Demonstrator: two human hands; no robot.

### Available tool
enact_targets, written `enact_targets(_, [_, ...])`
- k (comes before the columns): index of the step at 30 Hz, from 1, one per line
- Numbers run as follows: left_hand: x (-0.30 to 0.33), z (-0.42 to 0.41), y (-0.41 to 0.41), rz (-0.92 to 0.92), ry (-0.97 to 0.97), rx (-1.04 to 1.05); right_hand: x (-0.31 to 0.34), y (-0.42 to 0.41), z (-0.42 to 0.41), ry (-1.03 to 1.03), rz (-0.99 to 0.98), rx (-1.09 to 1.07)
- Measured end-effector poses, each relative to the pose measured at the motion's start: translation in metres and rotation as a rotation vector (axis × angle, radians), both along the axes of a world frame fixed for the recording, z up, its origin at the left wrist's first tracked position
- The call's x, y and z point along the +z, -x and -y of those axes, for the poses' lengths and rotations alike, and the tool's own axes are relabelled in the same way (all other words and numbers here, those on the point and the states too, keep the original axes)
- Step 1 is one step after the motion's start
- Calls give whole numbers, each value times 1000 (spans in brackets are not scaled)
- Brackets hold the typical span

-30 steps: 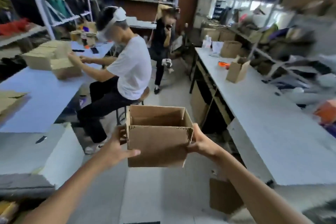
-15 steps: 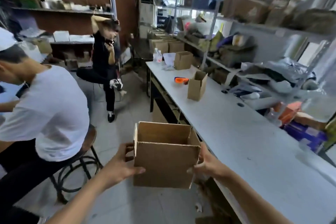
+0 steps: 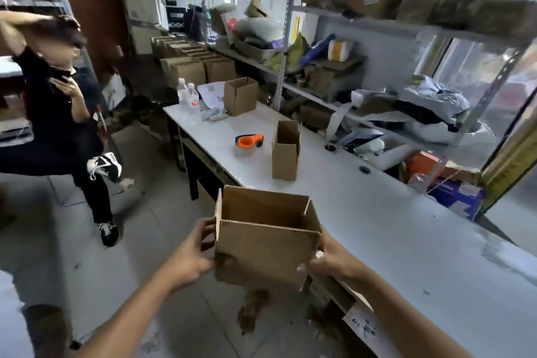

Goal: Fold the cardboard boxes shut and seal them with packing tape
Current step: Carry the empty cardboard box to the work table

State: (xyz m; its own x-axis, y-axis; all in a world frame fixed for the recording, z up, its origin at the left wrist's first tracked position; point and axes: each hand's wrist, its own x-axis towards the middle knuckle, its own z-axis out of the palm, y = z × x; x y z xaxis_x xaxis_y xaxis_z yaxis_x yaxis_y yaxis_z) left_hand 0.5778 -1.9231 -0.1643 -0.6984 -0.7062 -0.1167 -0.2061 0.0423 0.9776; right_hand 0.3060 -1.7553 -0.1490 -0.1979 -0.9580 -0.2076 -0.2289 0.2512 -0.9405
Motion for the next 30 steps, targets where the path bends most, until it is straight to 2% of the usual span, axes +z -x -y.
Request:
enact_targets(6, [2, 125, 86, 73, 65, -217, -10, 43, 65, -35, -66, -233])
enact_targets(12, [-27, 199, 215, 116, 58, -478, -40, 119, 105, -73, -62, -433])
enact_targets(19, [-66, 273, 337, 208, 57, -667, -74, 196, 160, -139, -59, -597])
enact_targets(24, [-78, 310, 403, 225, 43, -685, -83, 251, 204, -205, -81, -637])
enact_targets(30, [-84, 369, 490, 273, 150, -698, -83, 310, 259, -223, -42, -722])
